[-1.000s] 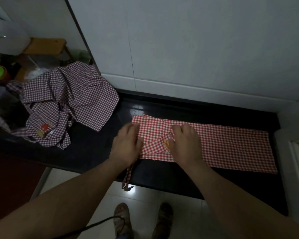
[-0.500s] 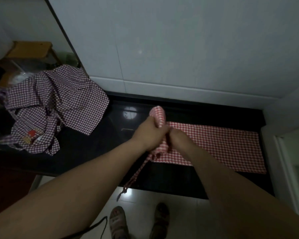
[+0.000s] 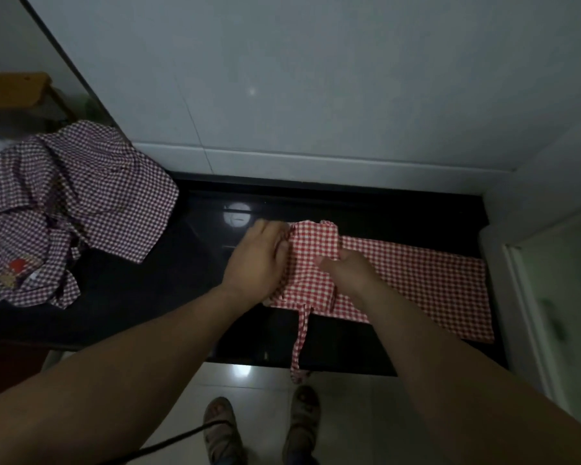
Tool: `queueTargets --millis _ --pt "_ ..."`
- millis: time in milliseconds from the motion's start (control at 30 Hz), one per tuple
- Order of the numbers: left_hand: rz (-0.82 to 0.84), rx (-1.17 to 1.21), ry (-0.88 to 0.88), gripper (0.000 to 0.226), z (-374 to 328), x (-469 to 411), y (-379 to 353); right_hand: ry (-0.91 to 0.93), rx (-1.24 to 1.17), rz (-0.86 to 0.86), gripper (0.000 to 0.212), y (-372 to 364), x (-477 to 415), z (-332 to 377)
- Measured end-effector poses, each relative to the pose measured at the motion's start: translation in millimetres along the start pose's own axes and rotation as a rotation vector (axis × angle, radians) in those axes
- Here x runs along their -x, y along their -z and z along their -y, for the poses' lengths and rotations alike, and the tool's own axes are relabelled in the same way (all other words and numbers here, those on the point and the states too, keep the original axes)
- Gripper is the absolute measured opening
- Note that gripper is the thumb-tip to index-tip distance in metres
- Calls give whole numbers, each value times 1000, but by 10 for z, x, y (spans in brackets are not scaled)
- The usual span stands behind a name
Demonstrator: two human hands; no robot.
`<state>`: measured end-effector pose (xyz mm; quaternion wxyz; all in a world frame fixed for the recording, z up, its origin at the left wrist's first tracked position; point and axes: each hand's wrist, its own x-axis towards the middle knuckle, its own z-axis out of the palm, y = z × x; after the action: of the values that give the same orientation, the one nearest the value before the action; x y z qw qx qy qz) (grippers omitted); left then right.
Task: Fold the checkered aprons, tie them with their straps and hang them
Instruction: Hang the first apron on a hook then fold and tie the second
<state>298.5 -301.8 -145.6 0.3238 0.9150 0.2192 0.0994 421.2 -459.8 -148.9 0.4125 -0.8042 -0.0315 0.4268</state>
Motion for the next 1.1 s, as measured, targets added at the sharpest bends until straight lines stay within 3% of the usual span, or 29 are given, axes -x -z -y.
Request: queueTargets --millis 67,167,233,300,333,400,467,533,600,633,700,767,867,1000,1100 --pt "-17 -80 -123 46 6 -37 -15 82 100 -29 43 -5 -50 -9" --pt "306 -268 -272 61 10 -65 -195 173 301 -164 41 -43 -101 -92" --pt "452 -413 -262 64 27 -22 -349 210 380 -359 48 -30 -40 -176" --pt "469 -495 -238 65 43 -8 -458 404 562 -569 41 21 15 -244" --pt "467 -517 -235 64 42 1 -475 526 651 -581 33 33 39 -257" --pt "460 -539 -255 65 38 -1 -483 654 685 -396 27 26 28 -268" --pt "465 -474 -273 66 29 3 -438 582 634 -209 36 12 -4 -269" --pt "298 -265 -176 66 41 40 -384 533 613 -203 43 12 -22 -271" --pt "35 -70 125 61 46 88 -322 516 616 -214 45 -13 12 -269" --pt "-15 39 298 57 17 73 -274 522 598 -223 45 -10 33 -258" --pt "84 319 584 49 -66 32 -190 532 559 -217 42 -24 64 -254" --pt "176 537 718 39 -109 13 -102 564 541 -195 30 -93 95 -240" --pt "46 570 689 26 -133 1 77 573 551 -121 10 -241 84 -121" --pt "27 318 528 17 -282 -51 318 282 308 105 44 -316 103 72" --pt "128 321 502 35 -407 -97 279 86 -16 230 63 -213 142 63"
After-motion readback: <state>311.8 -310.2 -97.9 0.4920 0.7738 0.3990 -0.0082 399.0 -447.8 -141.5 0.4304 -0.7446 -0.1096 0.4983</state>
